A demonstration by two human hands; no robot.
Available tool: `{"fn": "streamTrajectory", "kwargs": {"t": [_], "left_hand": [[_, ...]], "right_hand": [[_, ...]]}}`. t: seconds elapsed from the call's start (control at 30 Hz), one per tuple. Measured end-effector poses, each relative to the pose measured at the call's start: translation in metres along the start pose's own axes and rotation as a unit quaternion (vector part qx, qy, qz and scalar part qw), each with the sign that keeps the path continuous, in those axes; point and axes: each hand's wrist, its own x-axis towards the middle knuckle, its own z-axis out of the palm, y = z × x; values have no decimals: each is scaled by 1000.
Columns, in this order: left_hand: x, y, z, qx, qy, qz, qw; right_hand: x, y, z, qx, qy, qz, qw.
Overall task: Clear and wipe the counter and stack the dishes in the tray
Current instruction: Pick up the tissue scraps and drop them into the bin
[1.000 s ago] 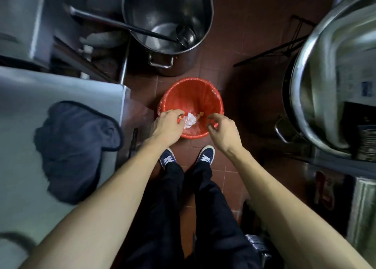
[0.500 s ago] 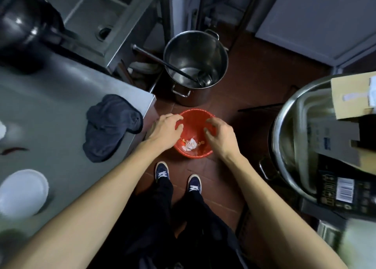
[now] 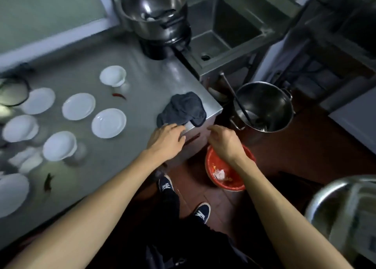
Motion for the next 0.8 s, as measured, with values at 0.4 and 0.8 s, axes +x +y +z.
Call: {"fn": "streamTrajectory", "kwargs": {"t": [0.4,0.8], "left_hand": [[-110,-128,-44,-20,113,-139,984],[-269,-257,-46,-45,160,-218,962]], "right_hand": [[14,-139,63,-51,-61,-208,975],[-49,-281,188,-86,-130,-266,951]]}}
